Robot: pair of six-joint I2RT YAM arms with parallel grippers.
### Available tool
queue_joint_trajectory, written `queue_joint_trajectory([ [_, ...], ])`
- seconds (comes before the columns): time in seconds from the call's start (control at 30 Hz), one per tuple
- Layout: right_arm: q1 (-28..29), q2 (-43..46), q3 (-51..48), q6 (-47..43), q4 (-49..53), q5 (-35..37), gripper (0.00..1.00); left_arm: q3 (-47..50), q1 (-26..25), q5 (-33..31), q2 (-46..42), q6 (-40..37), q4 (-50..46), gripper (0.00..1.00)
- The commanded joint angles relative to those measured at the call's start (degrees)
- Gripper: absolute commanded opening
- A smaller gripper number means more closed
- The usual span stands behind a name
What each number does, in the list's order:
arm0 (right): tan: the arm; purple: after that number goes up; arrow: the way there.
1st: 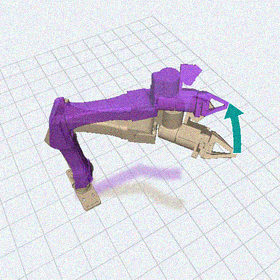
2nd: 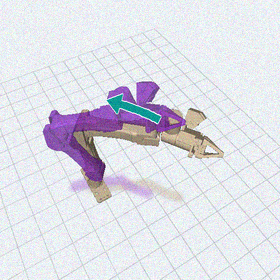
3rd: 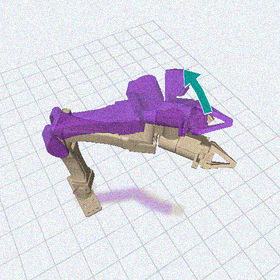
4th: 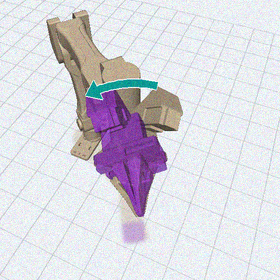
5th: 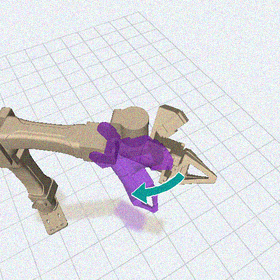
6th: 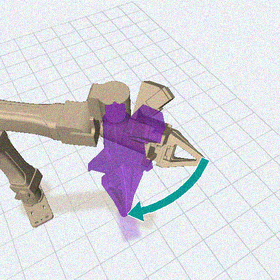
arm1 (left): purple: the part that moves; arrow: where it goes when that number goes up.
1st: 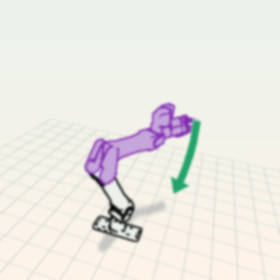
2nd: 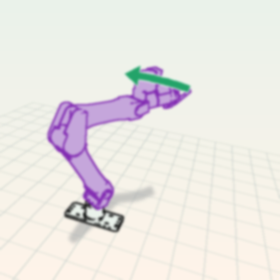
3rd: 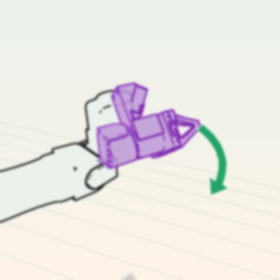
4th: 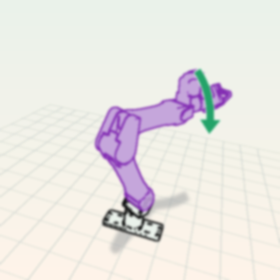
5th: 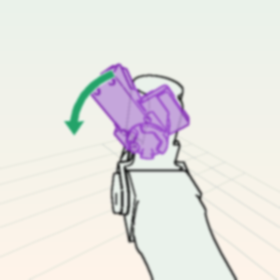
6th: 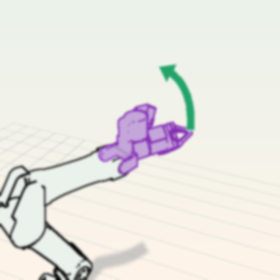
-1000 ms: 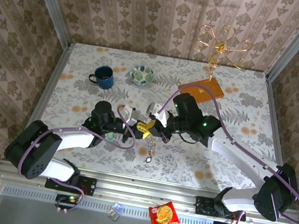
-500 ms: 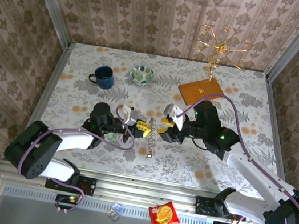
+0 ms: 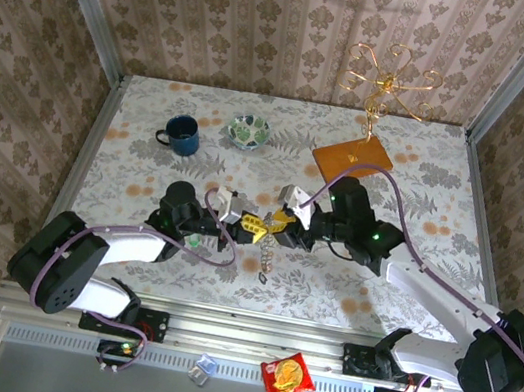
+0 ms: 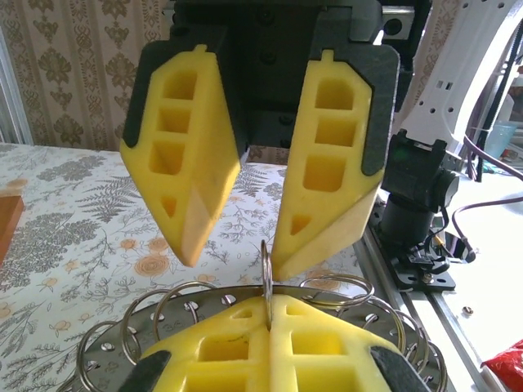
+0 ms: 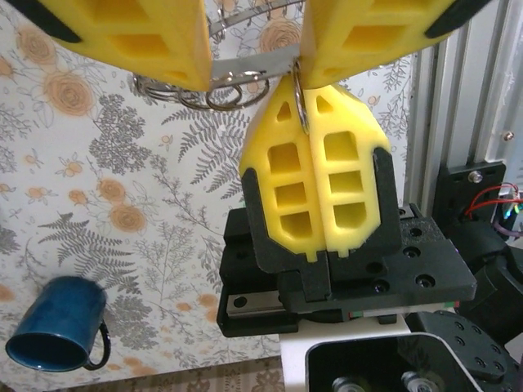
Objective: Put the keys on the keyring
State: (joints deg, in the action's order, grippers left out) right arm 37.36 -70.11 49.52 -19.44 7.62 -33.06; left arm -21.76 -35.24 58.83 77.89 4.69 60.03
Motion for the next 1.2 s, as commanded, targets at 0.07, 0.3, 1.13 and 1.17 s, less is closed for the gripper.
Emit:
queue_joint_trajectory([
  [0.07, 0.66, -1.74, 1.90, -0.60, -2.34, -3.32, 0.19, -0.72, -0.35, 0.55, -0.28, -1.73, 2.86, 0.00],
  [0.3, 0.69, -1.97, 3.19, -3.54, 0.99, -5.44, 0.00, -0.39, -0.40, -1.08, -1.05, -2.20, 2.47, 0.00],
  [1.13, 6.54, -5.96, 15.96, -20.64, 22.88, 4.48, 0.00, -7.04, -2.81, -7.14, -12.29, -24.64, -35.45, 0.07],
  [1.17, 6.57, -5.69, 15.81, -20.19, 22.88, 4.64, 0.00, -6.95, -2.77, -7.17, -12.47, -24.62, -35.38, 0.02],
])
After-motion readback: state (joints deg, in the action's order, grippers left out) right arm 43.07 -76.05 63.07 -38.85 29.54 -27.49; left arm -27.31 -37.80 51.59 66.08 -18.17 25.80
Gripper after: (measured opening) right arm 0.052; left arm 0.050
